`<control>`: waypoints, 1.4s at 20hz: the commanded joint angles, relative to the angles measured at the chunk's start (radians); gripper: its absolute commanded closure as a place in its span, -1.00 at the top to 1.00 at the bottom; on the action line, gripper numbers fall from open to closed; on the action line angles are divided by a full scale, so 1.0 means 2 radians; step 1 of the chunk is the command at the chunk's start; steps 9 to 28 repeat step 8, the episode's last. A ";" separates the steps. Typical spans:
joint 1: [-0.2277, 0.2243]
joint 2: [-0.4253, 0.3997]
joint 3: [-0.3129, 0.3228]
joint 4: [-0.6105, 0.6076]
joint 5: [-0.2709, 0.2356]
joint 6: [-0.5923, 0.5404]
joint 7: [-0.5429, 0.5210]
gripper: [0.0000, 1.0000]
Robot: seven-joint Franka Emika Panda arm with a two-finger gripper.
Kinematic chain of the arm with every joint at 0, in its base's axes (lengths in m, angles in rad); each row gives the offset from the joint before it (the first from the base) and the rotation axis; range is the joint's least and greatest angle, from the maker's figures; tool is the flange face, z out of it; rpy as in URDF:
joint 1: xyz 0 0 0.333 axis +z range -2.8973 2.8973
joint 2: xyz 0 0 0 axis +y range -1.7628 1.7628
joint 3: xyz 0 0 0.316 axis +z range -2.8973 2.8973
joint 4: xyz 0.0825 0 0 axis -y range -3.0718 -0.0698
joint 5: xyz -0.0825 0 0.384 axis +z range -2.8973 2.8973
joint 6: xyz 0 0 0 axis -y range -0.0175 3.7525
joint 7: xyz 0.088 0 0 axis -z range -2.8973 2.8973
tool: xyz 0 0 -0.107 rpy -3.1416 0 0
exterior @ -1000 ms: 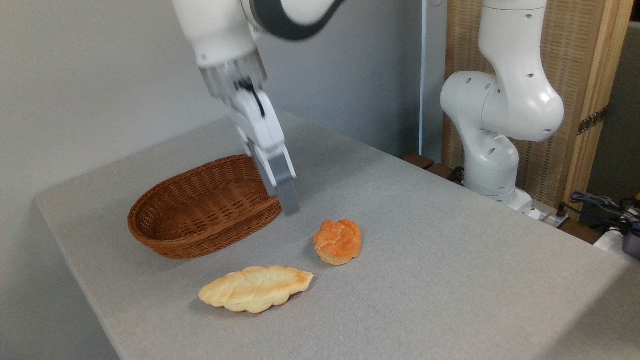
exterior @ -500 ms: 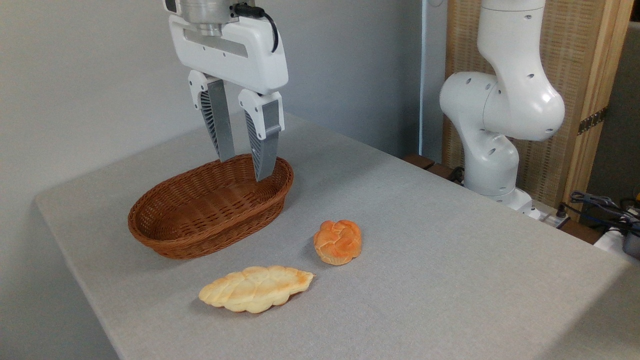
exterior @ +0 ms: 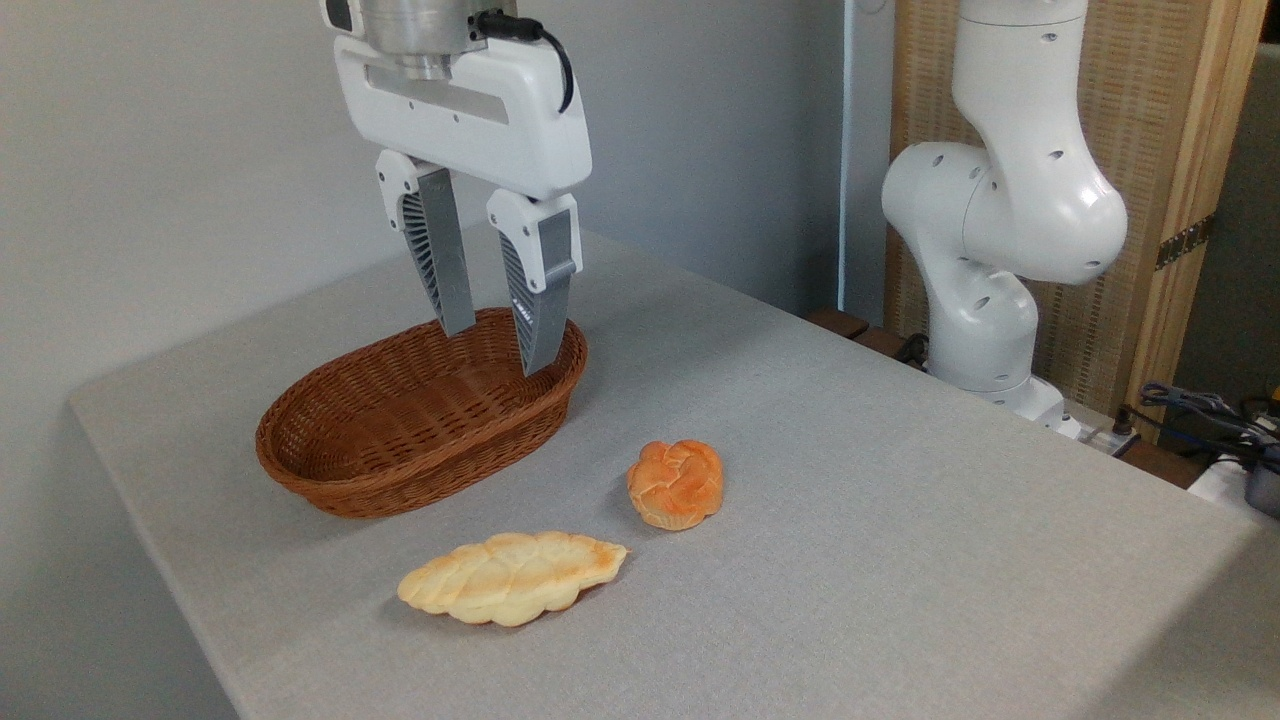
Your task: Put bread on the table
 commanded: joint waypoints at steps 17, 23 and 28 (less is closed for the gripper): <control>-0.012 0.016 0.000 0.010 -0.010 -0.014 0.008 1.00; -0.012 0.016 0.000 0.010 -0.010 -0.014 0.008 1.00; -0.012 0.016 0.000 0.010 -0.010 -0.014 0.008 1.00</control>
